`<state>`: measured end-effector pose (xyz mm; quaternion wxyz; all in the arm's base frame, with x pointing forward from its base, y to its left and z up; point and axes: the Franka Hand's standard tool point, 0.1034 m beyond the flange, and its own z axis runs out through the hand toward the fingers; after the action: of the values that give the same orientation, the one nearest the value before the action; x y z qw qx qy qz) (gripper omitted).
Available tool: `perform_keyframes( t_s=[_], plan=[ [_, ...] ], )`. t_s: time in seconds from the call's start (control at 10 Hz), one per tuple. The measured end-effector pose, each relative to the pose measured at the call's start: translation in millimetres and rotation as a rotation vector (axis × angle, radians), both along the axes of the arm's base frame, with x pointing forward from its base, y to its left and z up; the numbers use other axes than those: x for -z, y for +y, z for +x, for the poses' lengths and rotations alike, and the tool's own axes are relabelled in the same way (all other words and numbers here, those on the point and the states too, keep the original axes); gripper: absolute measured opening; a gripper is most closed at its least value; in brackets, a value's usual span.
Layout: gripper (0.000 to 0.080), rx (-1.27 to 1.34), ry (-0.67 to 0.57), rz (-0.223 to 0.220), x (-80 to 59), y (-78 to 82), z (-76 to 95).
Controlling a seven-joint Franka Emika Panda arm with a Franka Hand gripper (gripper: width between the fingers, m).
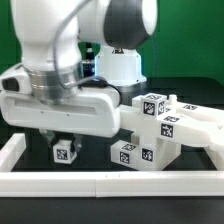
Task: Assemble chair
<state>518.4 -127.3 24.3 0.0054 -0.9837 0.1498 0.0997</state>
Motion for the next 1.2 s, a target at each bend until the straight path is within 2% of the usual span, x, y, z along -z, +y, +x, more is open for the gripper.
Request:
perform_keyframes(
  t_s=[0.1,0.2,0.4,0.6,0.8,1.0,1.1,1.2],
  plan=[
    [0.0277,0.024,0.026,0.015,-4.7,-12.0,-18.8],
    [0.0277,0.025,0.037,0.031,-7.4,-16.8,-37.8],
    [0.0277,0.093,0.047,0.043,-14.2,-11.7,-82.7],
    [0.0278,0.086,0.043,0.033,-12.1,-14.8,-73.6],
    [0.0279,0.087,0.047,0.033,-10.7,-14.6,-76.4],
    [0.0279,0.045,0.012,-0.007,6.5,-11.7,-95.0],
    [0.0279,0.010,-0.033,-0.031,4.8,-9.0,-94.6],
    [0.0279,0.004,-0.047,-0.033,1.8,-8.3,-92.1]
  ],
)
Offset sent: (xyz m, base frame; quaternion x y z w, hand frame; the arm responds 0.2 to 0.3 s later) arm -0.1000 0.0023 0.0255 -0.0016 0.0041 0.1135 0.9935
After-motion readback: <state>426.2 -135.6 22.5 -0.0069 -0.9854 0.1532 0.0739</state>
